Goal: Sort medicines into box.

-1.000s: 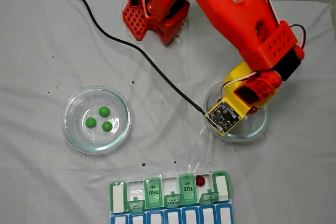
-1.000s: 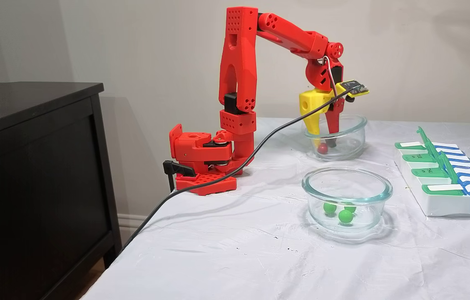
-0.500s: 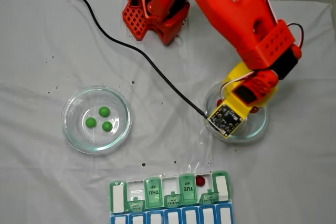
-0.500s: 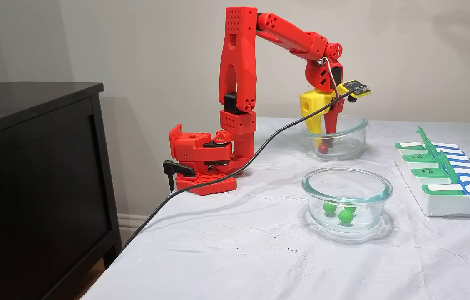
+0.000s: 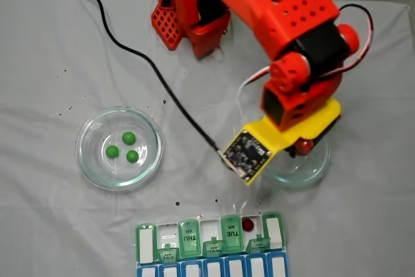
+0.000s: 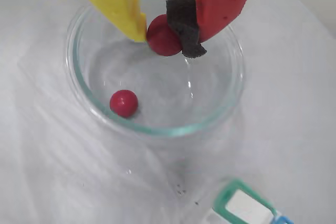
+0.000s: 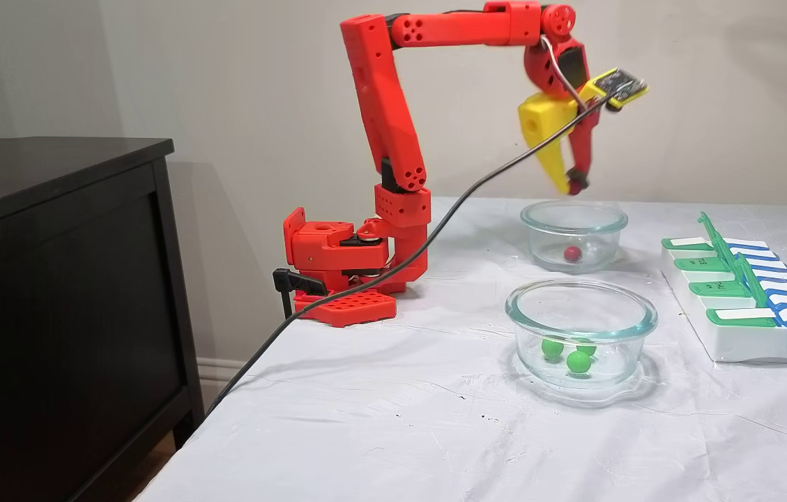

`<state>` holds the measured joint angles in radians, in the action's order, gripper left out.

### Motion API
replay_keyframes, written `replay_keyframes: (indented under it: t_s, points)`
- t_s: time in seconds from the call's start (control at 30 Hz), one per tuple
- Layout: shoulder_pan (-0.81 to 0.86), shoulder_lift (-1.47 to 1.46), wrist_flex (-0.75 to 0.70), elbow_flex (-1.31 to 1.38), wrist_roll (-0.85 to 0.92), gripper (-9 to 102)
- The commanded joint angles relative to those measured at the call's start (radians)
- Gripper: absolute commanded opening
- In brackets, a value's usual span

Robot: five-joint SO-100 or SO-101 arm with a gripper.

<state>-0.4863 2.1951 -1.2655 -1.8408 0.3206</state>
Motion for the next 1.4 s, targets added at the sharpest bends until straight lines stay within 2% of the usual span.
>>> replay_keyframes:
  t_s: [0.0,0.07,0.2,0.5,0.73,1.37]
  points:
    - [0.17,0.133,0.052,0.08,0.08,0]
    - [0.239,0.163,0.115,0.026,0.109,0]
    - [0.362,0.236,0.379,-0.184,0.156,0]
    - [0.419,0.054,0.574,-0.219,0.156,0]
    - [0.417,-0.124,0.604,-0.156,0.138,0]
    - [0.399,-0.261,0.811,-0.115,0.12,0]
